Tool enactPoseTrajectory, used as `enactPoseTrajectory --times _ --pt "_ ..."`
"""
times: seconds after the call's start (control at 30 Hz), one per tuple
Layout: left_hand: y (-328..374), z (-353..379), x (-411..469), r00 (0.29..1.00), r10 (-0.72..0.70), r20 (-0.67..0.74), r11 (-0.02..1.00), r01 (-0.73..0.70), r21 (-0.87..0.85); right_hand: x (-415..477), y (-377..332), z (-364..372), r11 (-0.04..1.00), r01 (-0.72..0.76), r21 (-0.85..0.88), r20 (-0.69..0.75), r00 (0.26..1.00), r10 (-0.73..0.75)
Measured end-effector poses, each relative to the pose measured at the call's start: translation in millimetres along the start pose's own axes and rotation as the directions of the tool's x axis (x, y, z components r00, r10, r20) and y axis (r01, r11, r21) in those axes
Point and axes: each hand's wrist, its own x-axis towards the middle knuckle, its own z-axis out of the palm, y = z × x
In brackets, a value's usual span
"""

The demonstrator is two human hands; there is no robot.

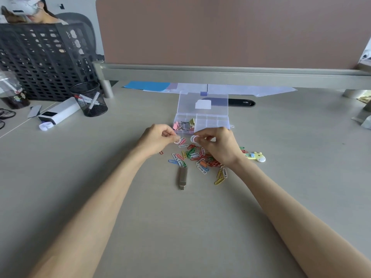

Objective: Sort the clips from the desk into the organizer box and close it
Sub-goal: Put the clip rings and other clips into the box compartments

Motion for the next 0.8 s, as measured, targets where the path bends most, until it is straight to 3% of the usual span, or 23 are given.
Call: enactPoseTrajectory --times 0.17,0.47,0.57,0.67,0.8 --pt "14 8 12 0.993 0.043 0.111 0.982 -0.022 -0.187 20 1 4 1.0 0.006 0.015 0.014 1.0 -0.007" --pt "30 11 38 0.977 0.148 0.156 0.967 -0.11 -0.23 44 11 -13 0.987 0.039 -0.155 -0.045 0.998 -0.046" --pt "23 15 51 0.965 0.239 0.109 0.971 -0.239 -0.01 52 19 -30 0.968 0.025 -0.25 -0.053 0.998 -0.04" --pt "20 15 55 0.912 0.392 0.119 0.87 -0.41 0.273 56 25 -42 0.945 0.019 -0.325 0.007 1.0 -0.017" --pt "20 12 56 0.9 0.394 0.188 0.823 -0.437 0.363 55 24 -44 0.886 0.083 -0.456 0.161 0.987 -0.009"
